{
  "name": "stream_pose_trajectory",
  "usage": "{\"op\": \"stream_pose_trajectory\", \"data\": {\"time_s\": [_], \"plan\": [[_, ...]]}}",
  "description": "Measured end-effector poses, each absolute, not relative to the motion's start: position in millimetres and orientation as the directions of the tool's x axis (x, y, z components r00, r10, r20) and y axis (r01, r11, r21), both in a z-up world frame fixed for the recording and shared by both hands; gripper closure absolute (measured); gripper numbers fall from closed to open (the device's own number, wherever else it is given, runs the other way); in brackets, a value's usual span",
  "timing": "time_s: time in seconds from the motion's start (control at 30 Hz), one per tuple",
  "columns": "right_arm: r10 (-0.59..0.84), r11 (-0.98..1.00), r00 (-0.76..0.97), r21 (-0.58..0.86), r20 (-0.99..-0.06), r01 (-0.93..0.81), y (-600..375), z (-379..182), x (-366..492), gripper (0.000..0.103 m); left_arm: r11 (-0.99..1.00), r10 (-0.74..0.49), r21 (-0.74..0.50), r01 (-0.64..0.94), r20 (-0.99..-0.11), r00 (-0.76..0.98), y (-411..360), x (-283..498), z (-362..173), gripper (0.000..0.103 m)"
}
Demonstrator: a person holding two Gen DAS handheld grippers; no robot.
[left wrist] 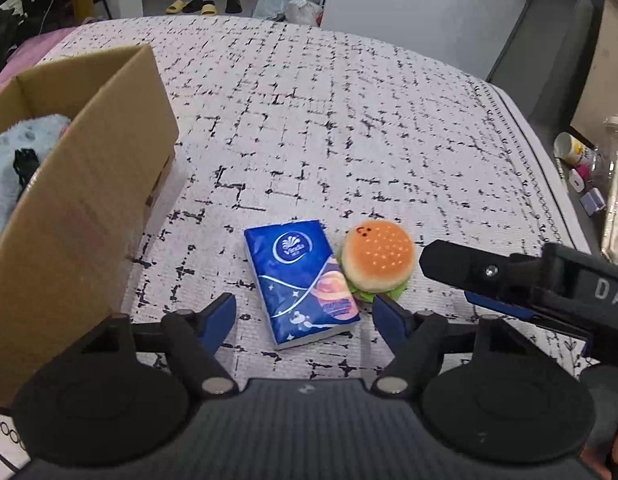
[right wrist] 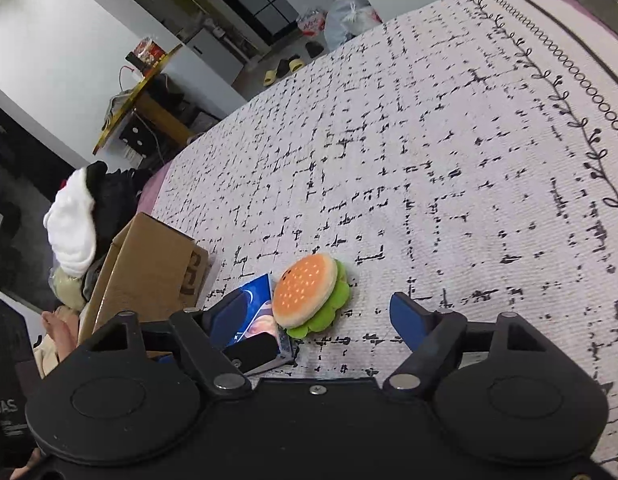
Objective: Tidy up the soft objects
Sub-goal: 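Close the left tool on the blue tissue pack while the right tool grips the plush burger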
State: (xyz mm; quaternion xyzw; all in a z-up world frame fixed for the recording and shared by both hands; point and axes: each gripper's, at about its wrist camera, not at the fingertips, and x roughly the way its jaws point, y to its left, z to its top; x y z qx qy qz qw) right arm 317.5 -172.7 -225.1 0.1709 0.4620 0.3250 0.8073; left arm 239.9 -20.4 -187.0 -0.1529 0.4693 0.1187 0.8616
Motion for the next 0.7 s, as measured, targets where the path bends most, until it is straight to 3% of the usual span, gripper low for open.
{"op": "stream_pose_trajectory", "data": {"time_s": [0.2,0.3,0.7], "plan": [[0.692,0.721,0.33,0.593,-0.642,-0.357,-166,-234,324,0.03,0.935,0.029,-0.175,-0.307,-0.829,0.559,-25,244,-191,0.032],[0.693,0.72,0.317,0.6,-0.648,-0.35,-163,-237,327,0.036,0.932,0.036,-0.167,-0.323,-0.842,0.539,-25,246,-196,0.046],[0.67,0.741,0.331,0.572,-0.664,-0.352,-150,-245,334,0.041,0.929,0.012,-0.192,-0.315,-0.838,0.546,-28,239,-195,0.05]]}}
